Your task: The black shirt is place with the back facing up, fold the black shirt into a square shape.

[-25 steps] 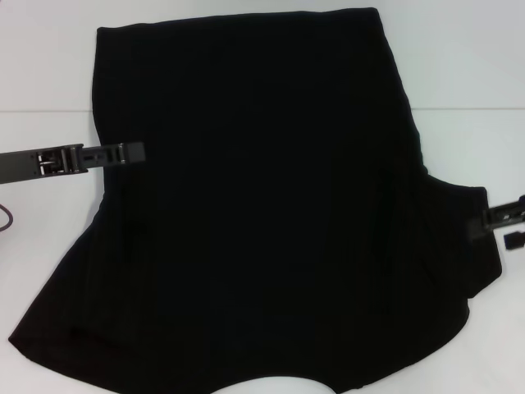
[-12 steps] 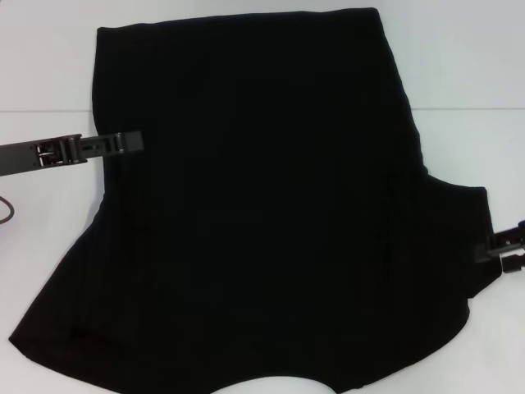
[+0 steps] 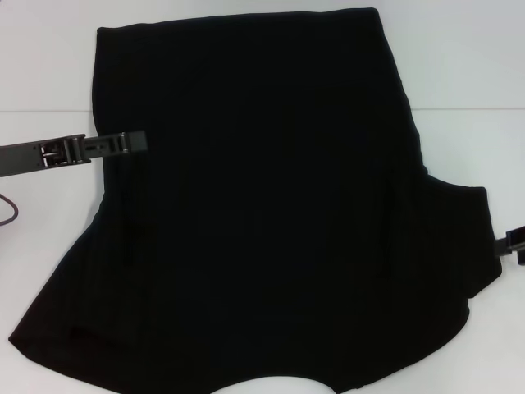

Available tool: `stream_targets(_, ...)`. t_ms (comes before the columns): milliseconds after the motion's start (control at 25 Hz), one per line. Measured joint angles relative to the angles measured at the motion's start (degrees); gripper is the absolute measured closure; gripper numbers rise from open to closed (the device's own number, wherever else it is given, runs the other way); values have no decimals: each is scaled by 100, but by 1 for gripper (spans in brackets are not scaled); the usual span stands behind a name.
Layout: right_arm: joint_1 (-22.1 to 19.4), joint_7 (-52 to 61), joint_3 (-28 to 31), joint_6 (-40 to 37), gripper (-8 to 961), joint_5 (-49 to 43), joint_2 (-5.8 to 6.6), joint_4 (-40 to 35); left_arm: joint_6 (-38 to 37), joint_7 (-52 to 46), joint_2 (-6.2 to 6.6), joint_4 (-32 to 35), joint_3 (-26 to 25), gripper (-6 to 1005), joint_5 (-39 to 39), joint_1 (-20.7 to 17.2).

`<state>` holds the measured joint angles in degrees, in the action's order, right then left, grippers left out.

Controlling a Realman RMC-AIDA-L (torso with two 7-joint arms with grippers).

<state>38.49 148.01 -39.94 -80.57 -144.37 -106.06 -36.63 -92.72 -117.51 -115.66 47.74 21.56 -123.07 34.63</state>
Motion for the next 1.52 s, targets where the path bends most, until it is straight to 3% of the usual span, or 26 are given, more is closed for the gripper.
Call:
stream_targets(480, 57, 0, -22, 449, 477, -223, -189, 33, -2, -45, 7, -38, -19, 418, 46, -8)
stream_targets(680, 61, 0, -19, 465, 503, -222, -216, 37, -1, -49, 9, -38, -20, 417, 46, -9)
stream_targets(920, 84, 6, 8, 569, 609, -214, -239, 212, 15, -51, 9, -36, -28, 417, 55, -9)
stream_targets(1520, 195, -118, -45, 773, 706, -188, -304, 291, 27, -15, 14, -37, -38, 417, 243, -33)
